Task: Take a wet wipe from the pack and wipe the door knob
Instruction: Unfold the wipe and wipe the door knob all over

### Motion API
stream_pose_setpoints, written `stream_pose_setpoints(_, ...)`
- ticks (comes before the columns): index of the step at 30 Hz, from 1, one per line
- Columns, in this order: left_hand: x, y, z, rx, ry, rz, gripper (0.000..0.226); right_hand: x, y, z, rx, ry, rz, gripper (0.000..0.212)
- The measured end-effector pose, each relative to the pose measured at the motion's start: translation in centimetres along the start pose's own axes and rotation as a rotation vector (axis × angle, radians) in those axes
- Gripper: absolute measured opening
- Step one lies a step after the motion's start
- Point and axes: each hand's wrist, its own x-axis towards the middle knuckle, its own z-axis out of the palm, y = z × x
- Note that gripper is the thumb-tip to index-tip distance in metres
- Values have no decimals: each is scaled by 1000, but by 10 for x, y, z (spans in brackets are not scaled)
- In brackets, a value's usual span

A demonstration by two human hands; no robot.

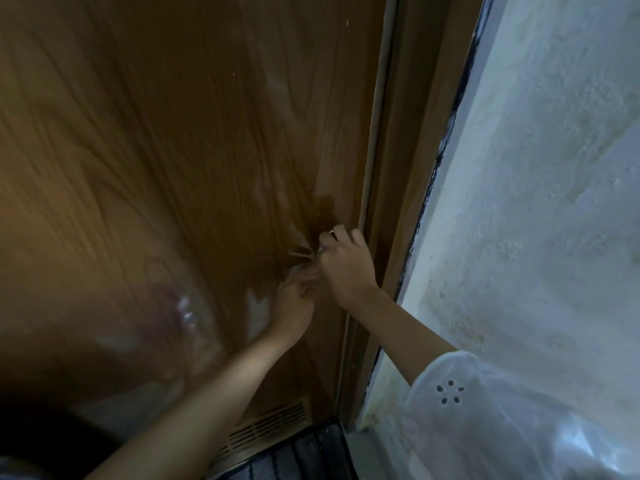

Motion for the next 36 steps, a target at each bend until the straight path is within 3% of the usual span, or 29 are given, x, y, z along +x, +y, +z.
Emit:
stream_pose_setpoints(3, 1, 4, -4, 31, 38, 77, 43, 2, 8, 1, 211, 93, 163, 11)
stream_pose_setpoints(8, 4, 15, -3, 179, 38, 238, 47, 0, 24, -3, 935, 89, 821, 20)
stream_pose_setpoints(16, 5, 18, 10, 324, 43, 302, 50, -6, 22, 1, 1651, 31, 1448, 26)
stream_pose_setpoints(19, 6, 18, 10, 320, 46, 322, 46, -9, 25, -1, 1985, 37, 1557, 35)
stream_pose_setpoints(21, 7, 20, 9, 280, 57, 339, 41, -12, 23, -1, 1903, 80, 1541, 30)
stream_pose_setpoints(23, 5, 24, 8, 203, 66, 376, 40, -19, 16, -3, 1674, 164, 1460, 21)
stream_pose_setpoints(28, 0, 29, 10, 171, -22, 457, 42, -49, 7, -10, 1027, 385, 888, 14)
stream_pose_setpoints(33, -2, 24, 15, 266, 16, 491, 37, -64, -2, -8, 866, 218, 695, 16)
stream_pose_setpoints(36, 2, 25, 16, 221, 76, 447, 32, -61, 4, -6, 874, 44, 797, 21)
